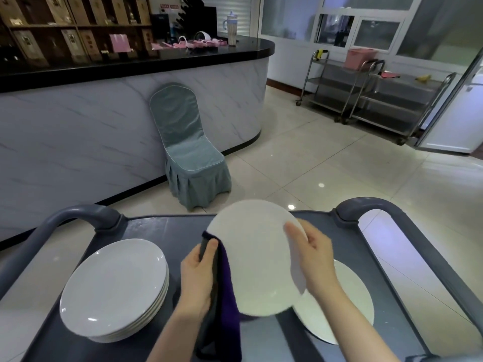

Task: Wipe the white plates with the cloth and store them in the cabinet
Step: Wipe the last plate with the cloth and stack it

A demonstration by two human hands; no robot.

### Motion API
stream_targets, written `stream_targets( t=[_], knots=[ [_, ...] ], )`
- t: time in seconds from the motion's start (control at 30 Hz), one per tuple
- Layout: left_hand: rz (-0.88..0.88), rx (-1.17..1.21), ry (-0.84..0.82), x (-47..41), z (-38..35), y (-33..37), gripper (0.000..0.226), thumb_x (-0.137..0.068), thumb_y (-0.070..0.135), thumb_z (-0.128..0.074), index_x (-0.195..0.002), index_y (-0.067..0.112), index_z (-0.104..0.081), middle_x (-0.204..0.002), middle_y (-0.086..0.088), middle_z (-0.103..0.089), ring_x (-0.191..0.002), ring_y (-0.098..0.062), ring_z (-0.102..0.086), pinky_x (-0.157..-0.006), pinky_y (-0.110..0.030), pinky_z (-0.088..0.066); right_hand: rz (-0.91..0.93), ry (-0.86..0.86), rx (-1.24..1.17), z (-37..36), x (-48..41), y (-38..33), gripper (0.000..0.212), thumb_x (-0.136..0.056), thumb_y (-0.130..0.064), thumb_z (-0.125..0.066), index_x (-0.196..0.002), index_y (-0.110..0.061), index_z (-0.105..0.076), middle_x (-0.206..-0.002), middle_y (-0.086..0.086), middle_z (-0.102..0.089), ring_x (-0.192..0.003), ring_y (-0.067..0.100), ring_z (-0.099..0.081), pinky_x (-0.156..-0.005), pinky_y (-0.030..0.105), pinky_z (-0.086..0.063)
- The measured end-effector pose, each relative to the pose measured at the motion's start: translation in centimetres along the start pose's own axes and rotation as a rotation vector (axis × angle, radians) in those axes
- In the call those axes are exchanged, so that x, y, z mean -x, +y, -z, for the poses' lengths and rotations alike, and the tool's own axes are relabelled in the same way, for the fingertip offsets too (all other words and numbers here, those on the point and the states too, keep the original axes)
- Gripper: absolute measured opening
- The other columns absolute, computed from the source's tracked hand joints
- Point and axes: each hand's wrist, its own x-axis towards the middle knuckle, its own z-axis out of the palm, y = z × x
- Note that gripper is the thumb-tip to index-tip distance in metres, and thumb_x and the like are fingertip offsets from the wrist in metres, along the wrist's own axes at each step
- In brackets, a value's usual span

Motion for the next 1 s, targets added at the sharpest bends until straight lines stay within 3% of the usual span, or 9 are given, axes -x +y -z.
stream_targets(
  t=[0.07, 0.13, 0.3, 0.4, 0.5, 0.6, 0.77, 0.87, 1.0],
  knots=[
    [0.123, 0.167, 0.136, 0.5, -0.9, -0.8, 0.023, -0.096, 0.034, -0.059, -0.084, 0.02, -0.073, -0.09, -0.004, -0.075, -0.086, -0.021, -0.068, -0.084, -0.042, -0.056, -0.094, 0.195, -0.139, -1.8, 1.2, 0.4, 0.021, -0.098, -0.013, -0.056, -0.08, -0.012, -0.066, -0.074, -0.007, -0.065, -0.069, 0.011, -0.057, -0.066, 0.022, -0.048],
    [0.127, 0.163, 0.182, 0.0, -0.8, -0.6, 0.024, -0.096, 0.036, -0.06, -0.085, 0.018, -0.071, -0.09, -0.006, -0.075, -0.085, -0.022, -0.067, -0.083, -0.044, -0.055, -0.159, 0.202, -0.113, -2.4, 1.9, 1.5, 0.016, -0.1, -0.021, -0.054, -0.092, -0.022, -0.068, -0.089, -0.007, -0.072, -0.085, 0.014, -0.066, -0.077, 0.031, -0.053],
    [-0.159, -0.21, 0.145, -1.8, 1.5, 1.3, 0.022, -0.094, 0.031, -0.061, -0.075, 0.023, -0.067, -0.076, 0.001, -0.071, -0.075, -0.016, -0.063, -0.074, -0.032, -0.051, -0.065, -0.155, 0.13, 0.7, -0.5, 1.6, 0.01, -0.096, -0.022, -0.063, -0.105, -0.026, -0.064, -0.093, -0.004, -0.075, -0.089, 0.016, -0.07, -0.08, 0.031, -0.052],
    [-0.394, -0.469, -0.088, -2.1, 1.4, 2.8, 0.013, -0.089, 0.019, -0.069, -0.076, 0.021, -0.07, -0.073, 0.011, -0.07, -0.066, 0.002, -0.059, -0.066, -0.014, -0.044, 0.089, -0.447, 0.48, 1.3, -2.4, -0.4, 0.005, -0.094, -0.034, -0.065, -0.095, -0.029, -0.067, -0.083, -0.014, -0.07, -0.073, 0.0, -0.059, -0.068, 0.016, -0.043],
    [-0.473, -0.613, -0.313, -2.1, 0.6, 3.5, 0.013, -0.084, 0.015, -0.074, -0.075, 0.024, -0.071, -0.071, 0.014, -0.069, -0.068, 0.001, -0.06, -0.066, -0.013, -0.042, 0.206, -0.64, 0.678, 0.1, -2.3, -0.4, 0.027, -0.096, -0.039, -0.06, -0.079, -0.019, -0.063, -0.067, -0.012, -0.057, -0.064, 0.002, -0.048, -0.061, 0.016, -0.036],
    [-0.413, -0.536, -0.3, -1.7, 0.7, 2.7, 0.01, -0.088, 0.015, -0.07, -0.08, 0.021, -0.072, -0.076, 0.009, -0.072, -0.072, -0.003, -0.063, -0.071, -0.019, -0.046, 0.225, -0.584, 0.563, 0.1, -2.2, 0.0, 0.035, -0.097, -0.035, -0.061, -0.072, -0.011, -0.06, -0.062, -0.007, -0.051, -0.061, 0.003, -0.043, -0.06, 0.02, -0.034],
    [-0.092, -0.254, -0.013, 0.1, 1.0, 0.4, 0.018, -0.097, 0.02, -0.057, -0.089, 0.008, -0.069, -0.085, -0.005, -0.071, -0.073, -0.009, -0.061, -0.065, -0.018, -0.048, 0.037, -0.291, 0.252, 0.9, -2.0, 0.4, 0.039, -0.095, -0.025, -0.065, -0.065, -0.003, -0.052, -0.064, -0.001, -0.047, -0.061, 0.01, -0.041, -0.058, 0.022, -0.033],
    [-0.185, -0.377, -0.059, -1.0, 1.5, 1.2, 0.016, -0.095, 0.021, -0.058, -0.085, 0.015, -0.068, -0.08, 0.001, -0.071, -0.072, -0.007, -0.062, -0.066, -0.019, -0.047, 0.03, -0.266, 0.267, 0.9, -1.4, 1.4, 0.038, -0.096, -0.024, -0.063, -0.065, -0.006, -0.051, -0.064, -0.005, -0.048, -0.061, 0.008, -0.042, -0.058, 0.02, -0.034],
    [-0.377, -0.6, -0.308, -2.4, 1.4, 3.4, 0.012, -0.088, 0.018, -0.07, -0.079, 0.026, -0.068, -0.074, 0.015, -0.069, -0.069, 0.004, -0.059, -0.064, -0.009, -0.042, 0.11, -0.447, 0.414, 0.0, -1.5, 0.6, 0.039, -0.096, -0.026, -0.062, -0.058, -0.025, -0.052, -0.058, -0.015, -0.048, -0.057, 0.001, -0.041, -0.057, 0.016, -0.032]
  ],
)
